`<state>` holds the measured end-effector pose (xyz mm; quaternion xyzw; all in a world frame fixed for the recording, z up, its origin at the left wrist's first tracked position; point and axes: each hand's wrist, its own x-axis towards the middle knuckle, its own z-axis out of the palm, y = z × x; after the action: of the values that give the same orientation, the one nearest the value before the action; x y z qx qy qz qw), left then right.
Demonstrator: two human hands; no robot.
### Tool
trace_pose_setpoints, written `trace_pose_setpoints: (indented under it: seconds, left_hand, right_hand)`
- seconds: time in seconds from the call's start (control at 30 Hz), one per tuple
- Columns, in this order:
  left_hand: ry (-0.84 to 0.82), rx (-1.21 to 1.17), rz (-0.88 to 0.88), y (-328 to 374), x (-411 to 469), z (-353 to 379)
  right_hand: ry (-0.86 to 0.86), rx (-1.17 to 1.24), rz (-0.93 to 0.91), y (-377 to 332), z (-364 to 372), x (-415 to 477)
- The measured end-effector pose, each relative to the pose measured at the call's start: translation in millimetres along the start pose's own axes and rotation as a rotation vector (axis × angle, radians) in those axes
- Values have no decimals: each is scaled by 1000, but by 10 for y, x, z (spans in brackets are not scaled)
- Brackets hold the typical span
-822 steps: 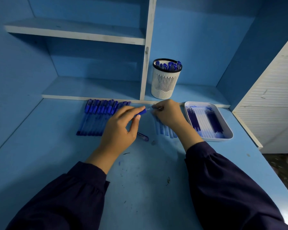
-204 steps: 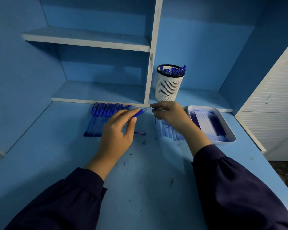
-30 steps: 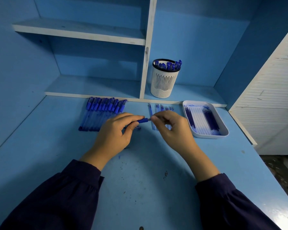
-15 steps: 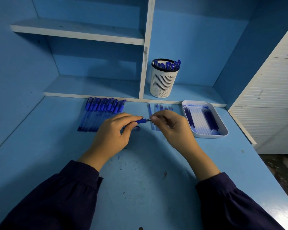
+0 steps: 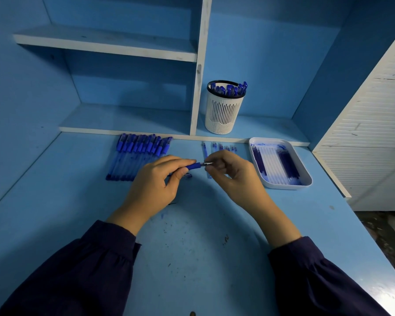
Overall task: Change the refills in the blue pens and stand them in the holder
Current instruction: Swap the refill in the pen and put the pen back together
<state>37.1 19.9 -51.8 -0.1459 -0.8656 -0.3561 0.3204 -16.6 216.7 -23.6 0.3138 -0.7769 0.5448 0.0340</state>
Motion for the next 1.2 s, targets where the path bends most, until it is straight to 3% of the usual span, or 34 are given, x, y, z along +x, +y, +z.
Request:
trace_pose_setpoints:
  seconds: [0.5, 1.2]
  left_hand:
    - [-5, 0, 12, 17, 0, 0]
    - [51, 15, 71, 15, 2, -8]
  right_hand:
    - [-12, 125, 44, -26, -29, 6]
    - [74, -8, -18, -24, 21, 12]
